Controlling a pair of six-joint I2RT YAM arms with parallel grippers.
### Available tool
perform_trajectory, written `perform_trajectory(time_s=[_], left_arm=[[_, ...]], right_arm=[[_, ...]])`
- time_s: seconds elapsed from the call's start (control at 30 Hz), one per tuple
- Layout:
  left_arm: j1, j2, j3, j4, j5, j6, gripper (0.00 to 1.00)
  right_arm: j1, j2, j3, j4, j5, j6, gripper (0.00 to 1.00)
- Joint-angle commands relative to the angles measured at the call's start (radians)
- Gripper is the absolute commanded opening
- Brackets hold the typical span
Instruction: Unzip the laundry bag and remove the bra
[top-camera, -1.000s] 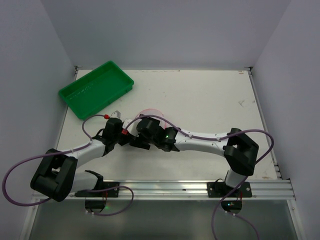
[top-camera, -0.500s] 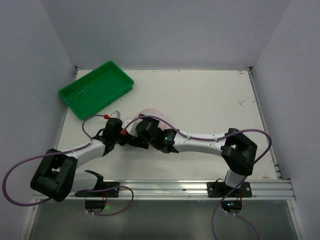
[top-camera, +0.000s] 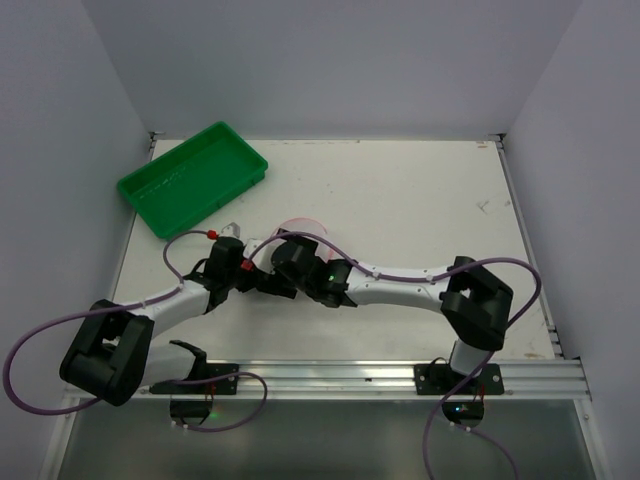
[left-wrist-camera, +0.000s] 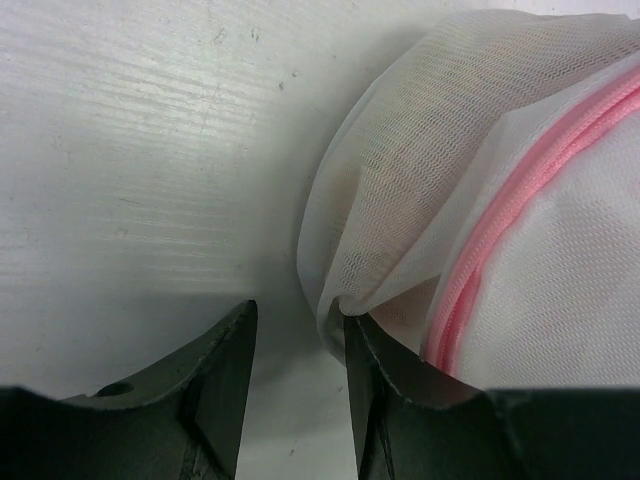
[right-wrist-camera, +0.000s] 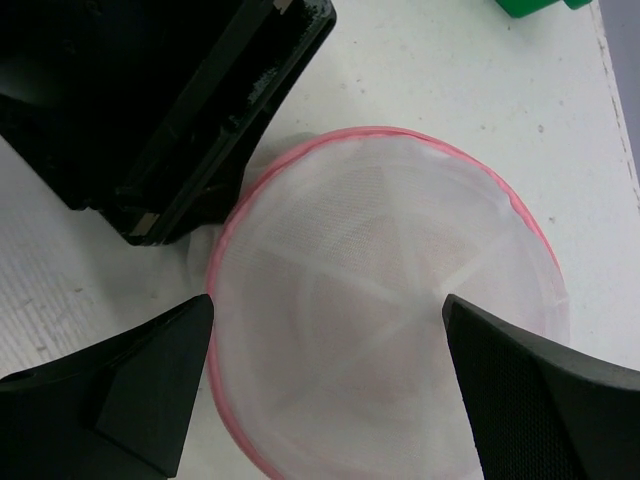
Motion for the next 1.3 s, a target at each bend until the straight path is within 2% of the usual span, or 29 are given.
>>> perform_trajectory(time_s=[0.0,0.37,0.6,0.9,1.07,1.27], left_arm=[[0.005,-0.007,-0.008,-0.039,-0.034,0.032,0.44],[0.005,-0.004,-0.008,-0.035,-0.040,0.032,0.43],[0.005,0.029,-0.016,-0.050,-0.046,0.020,0.41],[0.005,0.059,-0.025,-0.053,-0.072,0.005,0.38],[0.005,0.062,-0.028,-0.058,-0.080,0.002,0.37],[0.005,0.064,-0.028,-0.056,-0.080,-0.001,0.37]], right_arm=[[0.019,-0.085,-0.018,-0.007,-0.057,0.035,0.99],[0.032,0.016,-0.004,0.016,0.036,-0.004,0.99],[0.026,0.055,-0.004,0.191,0.210,-0.074,0.99],[0.005,-0.011,0.001,0.220,0.285,-0.051,0.99],[-0.046,-0.098,-0.015,0.155,0.314,0.056,0.98],[-0.147,-0.267,-0.064,-0.023,0.302,0.381,0.98]])
